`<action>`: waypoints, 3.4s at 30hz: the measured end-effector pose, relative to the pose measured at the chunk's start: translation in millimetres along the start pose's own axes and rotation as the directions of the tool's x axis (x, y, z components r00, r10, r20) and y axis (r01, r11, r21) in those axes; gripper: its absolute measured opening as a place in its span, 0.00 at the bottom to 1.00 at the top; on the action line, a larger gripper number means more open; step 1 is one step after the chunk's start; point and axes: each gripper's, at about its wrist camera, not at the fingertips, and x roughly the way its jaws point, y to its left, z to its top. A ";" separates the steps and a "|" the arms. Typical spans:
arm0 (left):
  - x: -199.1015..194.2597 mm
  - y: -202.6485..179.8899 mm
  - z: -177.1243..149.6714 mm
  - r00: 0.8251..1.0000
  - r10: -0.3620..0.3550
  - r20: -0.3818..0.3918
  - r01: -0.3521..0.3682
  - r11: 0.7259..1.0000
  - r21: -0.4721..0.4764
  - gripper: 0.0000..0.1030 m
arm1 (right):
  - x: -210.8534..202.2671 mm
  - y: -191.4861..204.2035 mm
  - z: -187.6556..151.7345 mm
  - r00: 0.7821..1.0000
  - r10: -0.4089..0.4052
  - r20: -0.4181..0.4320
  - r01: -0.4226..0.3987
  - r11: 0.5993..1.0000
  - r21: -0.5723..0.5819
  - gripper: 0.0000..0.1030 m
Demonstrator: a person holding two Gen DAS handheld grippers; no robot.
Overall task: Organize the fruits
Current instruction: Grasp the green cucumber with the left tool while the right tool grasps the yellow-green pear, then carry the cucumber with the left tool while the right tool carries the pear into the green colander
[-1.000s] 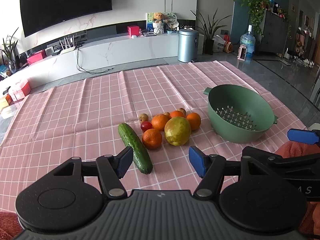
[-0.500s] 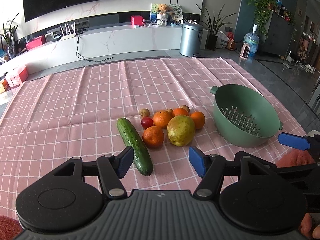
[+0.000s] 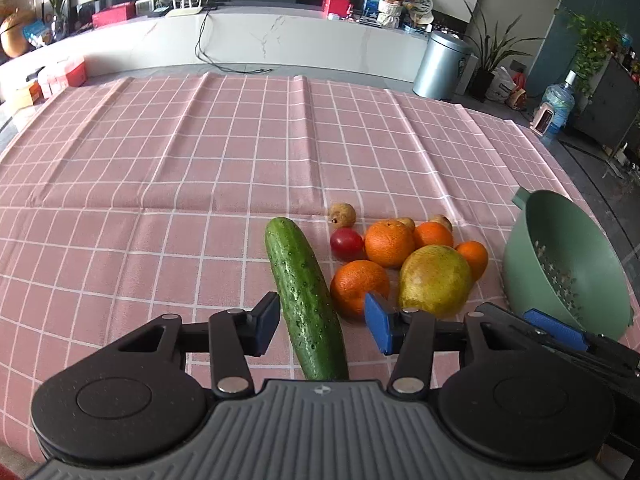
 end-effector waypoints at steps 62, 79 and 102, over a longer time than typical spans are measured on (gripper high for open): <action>20.4 18.2 3.2 0.999 -0.034 0.003 0.034 0.997 -0.064 0.41 | 27.9 3.6 4.6 0.994 0.020 -0.109 -0.029 0.996 -0.086 0.61; -87.0 -42.8 14.6 0.957 -0.168 0.236 0.151 0.985 0.089 0.40 | -57.5 -18.0 25.2 0.995 0.053 0.081 -0.041 0.988 -0.150 0.61; 14.2 -165.2 49.4 0.945 -0.326 -0.028 0.323 0.917 0.234 0.40 | -8.4 -120.2 74.5 0.990 -0.113 -0.088 0.076 0.934 -0.349 0.61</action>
